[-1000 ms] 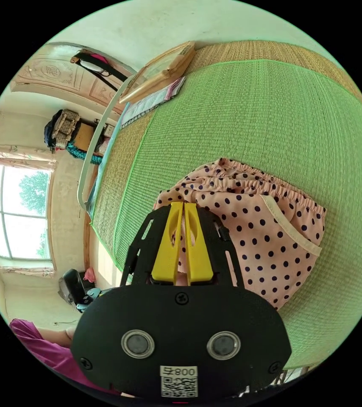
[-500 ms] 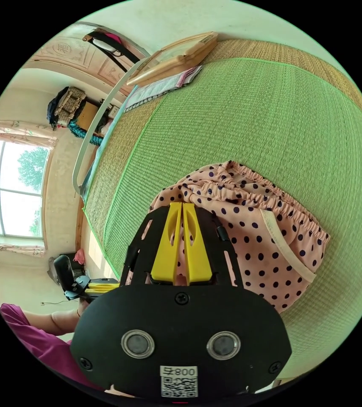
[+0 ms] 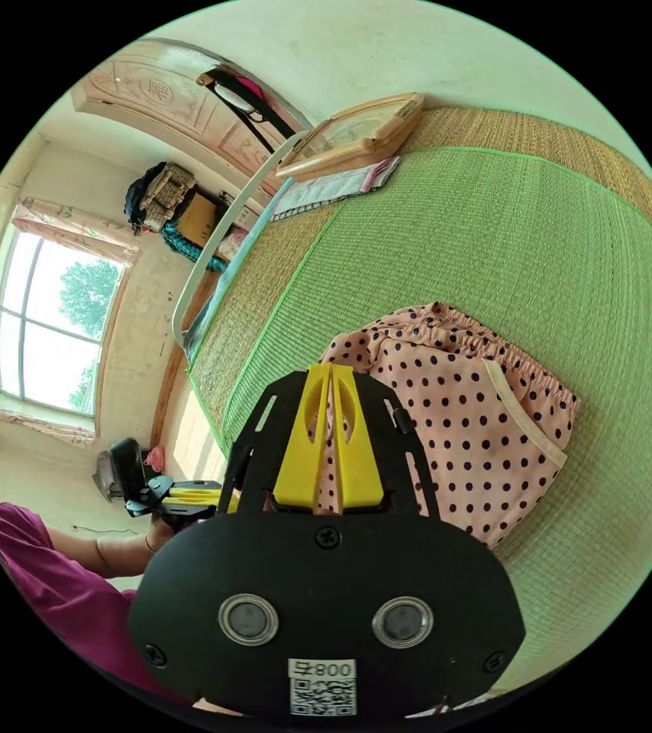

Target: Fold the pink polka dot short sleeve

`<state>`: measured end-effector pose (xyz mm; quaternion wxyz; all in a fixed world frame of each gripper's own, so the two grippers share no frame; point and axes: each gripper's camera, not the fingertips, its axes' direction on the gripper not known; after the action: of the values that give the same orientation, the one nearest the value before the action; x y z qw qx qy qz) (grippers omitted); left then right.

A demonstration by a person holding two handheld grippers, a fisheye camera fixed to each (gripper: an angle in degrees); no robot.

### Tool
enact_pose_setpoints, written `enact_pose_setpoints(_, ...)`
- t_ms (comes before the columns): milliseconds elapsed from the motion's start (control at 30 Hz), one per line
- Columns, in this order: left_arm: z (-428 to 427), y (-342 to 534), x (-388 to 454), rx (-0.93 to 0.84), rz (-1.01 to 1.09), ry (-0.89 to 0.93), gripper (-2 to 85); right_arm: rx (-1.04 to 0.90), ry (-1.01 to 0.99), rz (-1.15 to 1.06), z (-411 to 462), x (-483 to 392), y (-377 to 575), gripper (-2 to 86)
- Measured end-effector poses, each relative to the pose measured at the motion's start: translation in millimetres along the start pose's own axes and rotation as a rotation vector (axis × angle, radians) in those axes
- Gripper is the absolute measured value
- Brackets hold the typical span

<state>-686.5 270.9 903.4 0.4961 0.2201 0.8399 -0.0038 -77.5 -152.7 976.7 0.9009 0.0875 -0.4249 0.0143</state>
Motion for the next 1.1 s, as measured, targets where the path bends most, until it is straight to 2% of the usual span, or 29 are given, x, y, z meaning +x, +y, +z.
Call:
enact_pose_setpoints(267, 28.3, 2.4, -18.2, -0.011, -0.085, -0.014, 0.1, -0.086, -0.129, -0.03, 15.1, -27.0, 54.5, 0.1)
enact_pose_setpoints(500, 35.8, 9.6, -19.3, -0.014, -0.088, -0.009, 0.0, -0.176, -0.088, 0.022, 44.4, -23.7, 68.4, 0.1)
enact_pose_setpoints(667, 40.7, 15.6, -18.6, -0.017, -0.083, -0.013, 0.0, -0.163, -0.104, -0.016, 30.3, -38.2, 68.4, 0.1)
enact_pose_setpoints(933, 49.5, 22.6, -20.8, -0.027, -0.074, -0.011, 0.0, 0.002, -0.069, 0.045, -23.0, -21.3, 27.1, 0.1)
enact_pose_setpoints(1100, 56.4, 28.3, -26.6, -0.031, -0.096, 0.008, 0.1, -0.09, -0.007, 0.124, -11.0, -3.0, -5.9, 0.1)
